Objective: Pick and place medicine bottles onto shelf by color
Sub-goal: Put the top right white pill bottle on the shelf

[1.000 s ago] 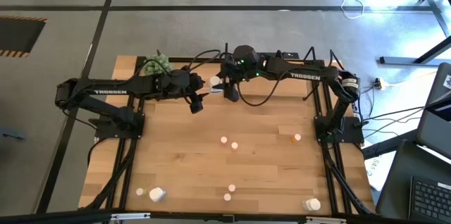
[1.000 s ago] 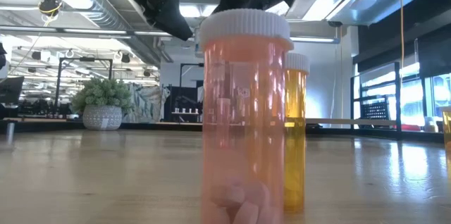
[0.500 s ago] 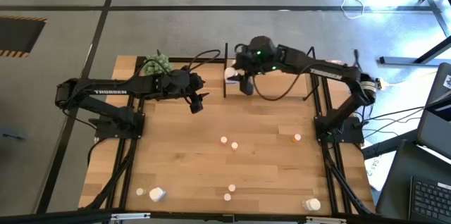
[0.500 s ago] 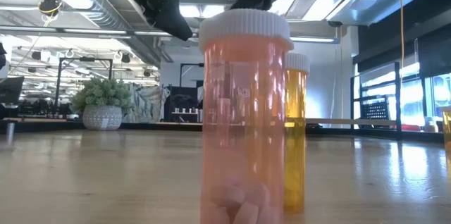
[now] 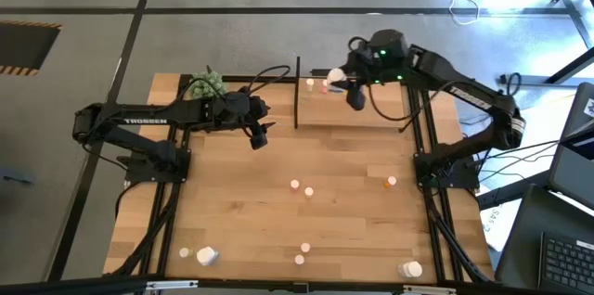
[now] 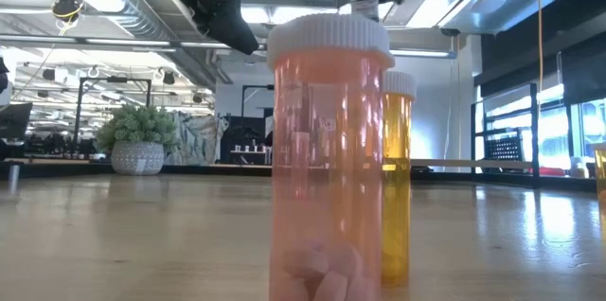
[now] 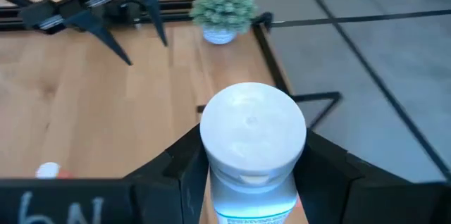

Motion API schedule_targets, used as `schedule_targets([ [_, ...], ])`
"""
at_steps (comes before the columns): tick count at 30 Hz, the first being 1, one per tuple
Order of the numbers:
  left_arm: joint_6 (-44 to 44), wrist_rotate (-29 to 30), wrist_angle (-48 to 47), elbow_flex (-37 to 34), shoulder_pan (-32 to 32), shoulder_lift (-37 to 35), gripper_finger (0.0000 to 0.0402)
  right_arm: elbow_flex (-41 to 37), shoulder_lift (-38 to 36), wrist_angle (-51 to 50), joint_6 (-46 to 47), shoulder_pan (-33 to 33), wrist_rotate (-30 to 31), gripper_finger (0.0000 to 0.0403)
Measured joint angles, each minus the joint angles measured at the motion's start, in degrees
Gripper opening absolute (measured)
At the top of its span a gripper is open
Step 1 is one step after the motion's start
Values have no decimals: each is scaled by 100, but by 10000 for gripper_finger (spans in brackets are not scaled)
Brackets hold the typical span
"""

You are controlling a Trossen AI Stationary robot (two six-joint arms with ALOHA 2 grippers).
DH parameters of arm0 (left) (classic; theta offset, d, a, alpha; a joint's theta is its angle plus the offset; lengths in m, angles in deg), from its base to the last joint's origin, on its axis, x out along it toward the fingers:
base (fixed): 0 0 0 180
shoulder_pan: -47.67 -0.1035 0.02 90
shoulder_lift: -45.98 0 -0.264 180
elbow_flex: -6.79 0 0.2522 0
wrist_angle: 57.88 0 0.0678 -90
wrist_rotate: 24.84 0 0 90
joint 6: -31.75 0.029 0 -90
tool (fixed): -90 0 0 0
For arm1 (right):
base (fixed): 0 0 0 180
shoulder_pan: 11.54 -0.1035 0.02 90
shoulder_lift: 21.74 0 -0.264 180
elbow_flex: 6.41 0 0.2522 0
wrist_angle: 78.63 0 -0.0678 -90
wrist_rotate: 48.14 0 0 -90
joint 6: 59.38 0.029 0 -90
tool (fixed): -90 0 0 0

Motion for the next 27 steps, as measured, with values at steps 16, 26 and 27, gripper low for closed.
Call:
schedule_targets([
  [16,-15,-4,113,0,-12,0,230,-2388,-1649,1319,914,480,416,173],
  [26,-15,-252,138,0,-244,0,230,-3845,-1718,2387,1187,967,706,173],
  [27,-15,-288,140,0,-259,0,230,-3879,-1718,2380,1096,1028,706,173],
])
